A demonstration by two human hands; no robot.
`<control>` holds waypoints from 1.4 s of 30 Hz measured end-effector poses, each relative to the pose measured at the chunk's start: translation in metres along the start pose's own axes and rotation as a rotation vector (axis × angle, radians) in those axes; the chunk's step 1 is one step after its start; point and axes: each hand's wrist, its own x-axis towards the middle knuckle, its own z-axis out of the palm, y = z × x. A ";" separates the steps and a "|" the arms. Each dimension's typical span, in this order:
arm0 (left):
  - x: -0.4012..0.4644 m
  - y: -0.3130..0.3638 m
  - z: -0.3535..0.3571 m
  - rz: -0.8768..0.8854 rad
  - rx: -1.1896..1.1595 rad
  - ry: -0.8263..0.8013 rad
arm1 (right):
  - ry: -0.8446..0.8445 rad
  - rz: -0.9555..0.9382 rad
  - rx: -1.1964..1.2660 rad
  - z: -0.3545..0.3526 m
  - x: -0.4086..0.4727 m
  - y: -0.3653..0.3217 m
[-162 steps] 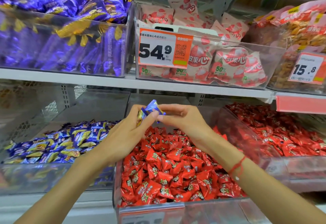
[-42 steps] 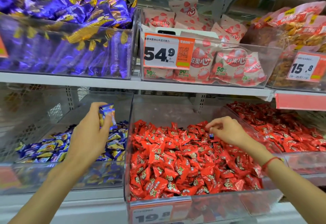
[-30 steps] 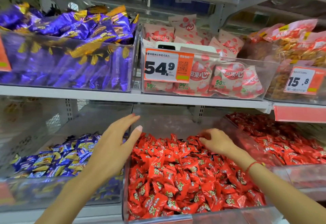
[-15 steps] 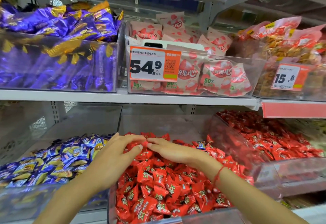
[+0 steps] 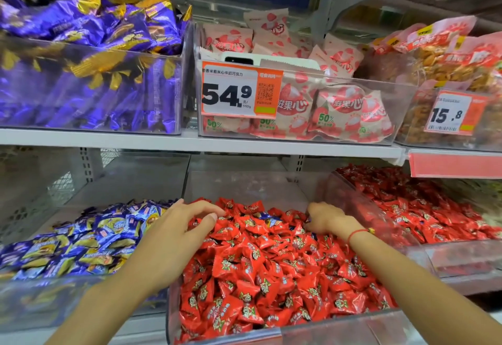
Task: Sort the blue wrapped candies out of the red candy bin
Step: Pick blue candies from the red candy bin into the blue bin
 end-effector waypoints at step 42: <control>-0.005 0.015 0.000 0.149 -0.005 0.216 | 0.012 -0.392 0.173 -0.006 -0.007 -0.063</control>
